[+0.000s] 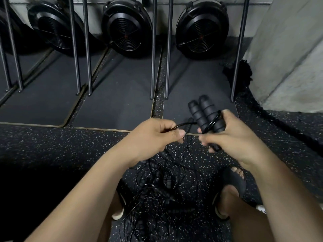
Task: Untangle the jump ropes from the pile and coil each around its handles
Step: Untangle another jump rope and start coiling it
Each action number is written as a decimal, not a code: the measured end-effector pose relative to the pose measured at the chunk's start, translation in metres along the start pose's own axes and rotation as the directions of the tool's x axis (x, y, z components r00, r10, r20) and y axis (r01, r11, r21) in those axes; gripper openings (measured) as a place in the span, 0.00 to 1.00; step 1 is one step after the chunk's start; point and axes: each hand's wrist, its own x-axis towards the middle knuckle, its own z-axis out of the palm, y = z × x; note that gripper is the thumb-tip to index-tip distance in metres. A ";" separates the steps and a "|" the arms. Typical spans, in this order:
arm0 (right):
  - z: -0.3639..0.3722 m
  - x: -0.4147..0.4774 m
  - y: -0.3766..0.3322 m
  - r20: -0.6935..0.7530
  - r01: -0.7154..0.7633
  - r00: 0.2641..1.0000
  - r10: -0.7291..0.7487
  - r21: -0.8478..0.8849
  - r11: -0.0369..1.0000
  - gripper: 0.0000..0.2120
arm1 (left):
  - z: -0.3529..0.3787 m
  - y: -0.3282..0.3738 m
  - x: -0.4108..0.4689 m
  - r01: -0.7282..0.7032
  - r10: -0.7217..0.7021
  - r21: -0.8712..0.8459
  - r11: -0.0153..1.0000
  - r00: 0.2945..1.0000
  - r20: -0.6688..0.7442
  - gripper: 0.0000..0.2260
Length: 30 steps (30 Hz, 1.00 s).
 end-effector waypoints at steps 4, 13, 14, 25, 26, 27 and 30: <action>0.003 -0.004 0.008 0.328 -0.037 0.936 0.127 -0.267 0.963 0.24 | -0.007 0.000 0.000 -0.056 0.057 0.020 0.998 0.996 -0.071 0.15; -0.010 -0.033 -0.023 0.806 0.008 0.589 -0.057 0.065 0.998 0.27 | -0.014 -0.001 0.002 -0.219 0.197 -0.190 0.957 0.972 -0.127 0.19; -0.010 -0.032 -0.024 0.785 0.017 0.602 -0.147 0.172 0.985 0.25 | -0.011 -0.002 0.004 -0.218 0.193 -0.227 0.949 0.973 -0.127 0.15; 0.005 -0.005 -0.003 0.029 0.027 0.999 -0.030 0.089 0.996 0.26 | 0.011 -0.007 0.005 -0.003 -0.005 0.208 0.978 0.999 0.040 0.12; 0.006 -0.003 0.002 0.035 0.008 0.999 -0.008 0.001 1.000 0.26 | 0.011 -0.007 0.006 -0.005 -0.003 0.222 0.975 0.999 0.036 0.11; 0.006 -0.003 0.005 0.067 -0.015 0.998 0.020 -0.075 0.997 0.25 | 0.011 -0.007 0.005 -0.003 -0.003 0.236 0.972 1.000 0.028 0.11; 0.008 -0.005 0.008 0.202 -0.043 0.975 0.097 -0.257 0.965 0.22 | 0.007 -0.007 0.005 -0.013 0.012 0.232 0.973 1.000 0.006 0.12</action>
